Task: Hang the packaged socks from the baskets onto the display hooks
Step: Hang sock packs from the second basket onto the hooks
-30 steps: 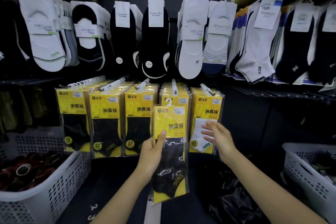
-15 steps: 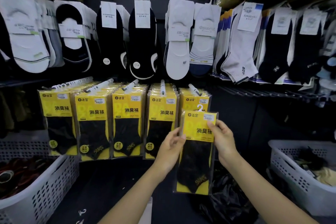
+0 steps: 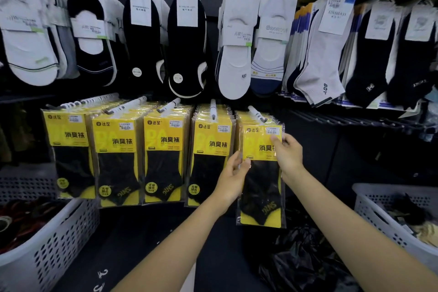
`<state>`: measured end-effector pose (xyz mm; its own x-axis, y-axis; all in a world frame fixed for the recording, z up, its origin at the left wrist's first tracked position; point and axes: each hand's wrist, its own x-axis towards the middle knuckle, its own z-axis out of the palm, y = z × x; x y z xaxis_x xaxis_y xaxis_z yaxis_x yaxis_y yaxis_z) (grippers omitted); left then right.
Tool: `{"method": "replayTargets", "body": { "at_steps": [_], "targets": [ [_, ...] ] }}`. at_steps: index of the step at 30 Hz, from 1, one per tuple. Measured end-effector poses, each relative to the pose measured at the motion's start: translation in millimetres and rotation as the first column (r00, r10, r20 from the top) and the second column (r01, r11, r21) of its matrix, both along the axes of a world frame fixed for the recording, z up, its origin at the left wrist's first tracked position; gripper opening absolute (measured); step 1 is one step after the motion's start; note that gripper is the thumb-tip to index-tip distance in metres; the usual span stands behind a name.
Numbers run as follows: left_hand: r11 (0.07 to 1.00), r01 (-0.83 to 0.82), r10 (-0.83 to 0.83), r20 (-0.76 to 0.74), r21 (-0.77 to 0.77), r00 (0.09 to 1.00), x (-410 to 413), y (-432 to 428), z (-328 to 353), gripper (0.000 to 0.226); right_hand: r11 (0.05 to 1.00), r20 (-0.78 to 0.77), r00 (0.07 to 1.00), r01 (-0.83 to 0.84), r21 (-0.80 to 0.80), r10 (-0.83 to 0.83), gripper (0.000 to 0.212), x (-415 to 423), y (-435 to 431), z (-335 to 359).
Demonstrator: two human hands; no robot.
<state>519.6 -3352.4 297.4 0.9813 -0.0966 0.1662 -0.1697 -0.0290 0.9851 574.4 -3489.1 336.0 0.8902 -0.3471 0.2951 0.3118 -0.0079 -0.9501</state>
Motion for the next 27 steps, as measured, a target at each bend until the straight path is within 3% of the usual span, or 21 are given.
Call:
{"method": "replayTargets", "body": {
  "at_steps": [3, 10, 14, 18, 22, 25, 27],
  "targets": [
    [1.0, -0.022, 0.022, -0.015, 0.012, 1.0, 7, 1, -3, 0.059, 0.998, -0.066, 0.996, 0.055, 0.021, -0.053, 0.002, 11, 1, -4],
    [0.997, -0.011, 0.017, -0.081, 0.077, 0.997, 4, 10, -33, 0.06, 0.971, -0.151, 0.967, 0.22, 0.093, -0.205, 0.033, 7, 6, -32],
    [0.992, -0.022, 0.034, -0.101, 0.125, 0.994, -18, 30, -78, 0.051, 0.975, -0.204, 0.964, 0.197, 0.104, -0.173, 0.037, -24, 6, -77],
    [0.973, -0.064, 0.115, -0.22, 0.223, 0.969, -58, 63, -151, 0.046, 0.994, -0.348, 0.937, 0.064, 0.088, -0.029, 0.025, -74, 16, -162],
    [0.958, -0.119, 0.219, -0.397, 0.262, 0.891, -115, 102, -235, 0.039, 0.989, -0.624, 0.772, -0.15, 0.004, 0.119, 0.019, -133, 28, -271],
    [0.94, -0.214, 0.322, -0.491, 0.265, 0.81, -156, 123, -286, 0.025, 0.943, -0.766, 0.637, -0.301, -0.14, 0.089, 0.012, -174, 29, -345],
    [0.929, -0.292, 0.37, -0.561, 0.227, 0.741, -176, 137, -315, 0.014, 0.92, -0.849, 0.525, -0.362, -0.153, 0.066, 0.014, -196, 27, -380]
  ]
}}
